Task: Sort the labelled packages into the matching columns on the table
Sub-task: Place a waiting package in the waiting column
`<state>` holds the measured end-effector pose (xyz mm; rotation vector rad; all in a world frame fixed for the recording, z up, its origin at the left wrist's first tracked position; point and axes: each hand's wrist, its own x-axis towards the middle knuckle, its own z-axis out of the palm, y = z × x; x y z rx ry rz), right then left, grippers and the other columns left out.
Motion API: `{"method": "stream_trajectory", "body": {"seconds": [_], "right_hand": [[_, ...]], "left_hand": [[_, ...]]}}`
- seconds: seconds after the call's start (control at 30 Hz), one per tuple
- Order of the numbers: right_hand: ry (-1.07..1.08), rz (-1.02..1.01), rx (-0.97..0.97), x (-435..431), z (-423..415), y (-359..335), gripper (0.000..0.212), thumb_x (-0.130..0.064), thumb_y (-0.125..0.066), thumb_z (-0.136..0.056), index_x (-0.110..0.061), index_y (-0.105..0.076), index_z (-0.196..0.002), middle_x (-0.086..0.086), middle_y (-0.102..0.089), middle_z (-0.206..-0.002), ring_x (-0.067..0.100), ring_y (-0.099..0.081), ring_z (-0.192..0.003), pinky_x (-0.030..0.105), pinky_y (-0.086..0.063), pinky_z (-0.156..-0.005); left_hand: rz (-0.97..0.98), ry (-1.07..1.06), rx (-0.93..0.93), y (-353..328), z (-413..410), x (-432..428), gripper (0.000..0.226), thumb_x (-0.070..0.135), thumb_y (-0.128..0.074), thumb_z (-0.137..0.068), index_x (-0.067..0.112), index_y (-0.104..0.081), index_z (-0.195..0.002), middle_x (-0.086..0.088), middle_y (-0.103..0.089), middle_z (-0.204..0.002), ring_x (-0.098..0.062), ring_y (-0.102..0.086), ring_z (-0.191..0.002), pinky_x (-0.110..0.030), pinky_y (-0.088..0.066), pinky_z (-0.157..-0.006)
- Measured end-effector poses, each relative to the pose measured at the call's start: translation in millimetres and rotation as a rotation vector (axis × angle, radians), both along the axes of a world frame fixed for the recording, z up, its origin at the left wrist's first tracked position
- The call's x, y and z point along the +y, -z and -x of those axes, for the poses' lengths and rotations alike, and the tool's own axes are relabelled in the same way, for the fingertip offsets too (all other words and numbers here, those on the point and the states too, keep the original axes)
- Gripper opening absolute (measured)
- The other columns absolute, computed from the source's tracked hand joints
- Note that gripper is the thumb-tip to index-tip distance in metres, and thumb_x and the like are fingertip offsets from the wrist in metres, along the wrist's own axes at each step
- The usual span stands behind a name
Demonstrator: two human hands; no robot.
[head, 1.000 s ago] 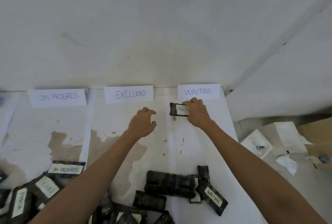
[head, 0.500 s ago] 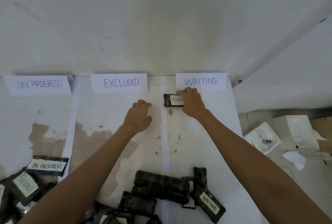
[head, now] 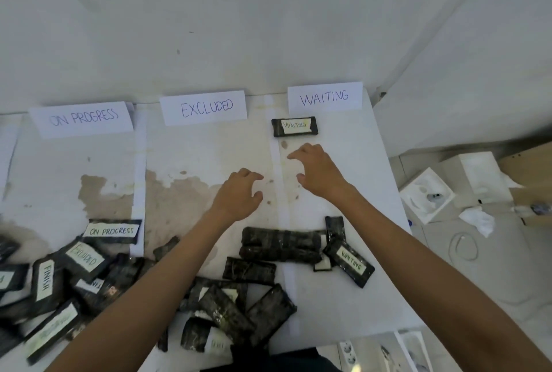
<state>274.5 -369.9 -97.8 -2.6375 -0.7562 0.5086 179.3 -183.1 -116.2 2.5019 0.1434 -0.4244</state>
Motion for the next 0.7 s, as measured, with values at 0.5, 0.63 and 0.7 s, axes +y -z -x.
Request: {"method": "stream_trajectory", "body": {"seconds": [0.5, 0.63, 0.7], "right_hand": [[-0.286, 0.346, -0.055, -15, 152, 39, 0.075, -0.013, -0.065, -0.077, -0.021, -0.030, -0.143, 0.011, -0.037, -0.133, 0.031, -0.043, -0.113, 0.039, -0.039, -0.091], [-0.144, 0.208, 0.149, -12, 149, 24, 0.071, -0.024, -0.065, -0.076, -0.017, -0.036, -0.141, 0.009, -0.047, -0.127, 0.027, -0.049, -0.108, 0.036, -0.044, -0.088], [0.040, 0.038, 0.366, -8, 145, 7, 0.057, -0.026, -0.063, -0.079, -0.017, -0.048, -0.132, 0.007, -0.057, -0.119, 0.023, -0.057, -0.100, 0.033, -0.047, -0.084]], "left_hand": [[0.028, 0.048, 0.133, 9, 124, 19, 0.042, 0.025, -0.050, -0.092, 0.015, -0.047, -0.132, -0.008, -0.047, -0.132, -0.028, -0.043, -0.121, -0.037, -0.042, -0.095], [0.102, 0.002, 0.125, 0, 135, 25, 0.043, 0.024, -0.050, -0.091, 0.016, -0.045, -0.133, -0.006, -0.046, -0.133, -0.025, -0.043, -0.122, -0.036, -0.041, -0.097], [0.157, -0.037, 0.113, -6, 139, 26, 0.043, 0.023, -0.051, -0.091, 0.015, -0.045, -0.133, -0.006, -0.047, -0.131, -0.023, -0.044, -0.122, -0.035, -0.041, -0.099]]}}
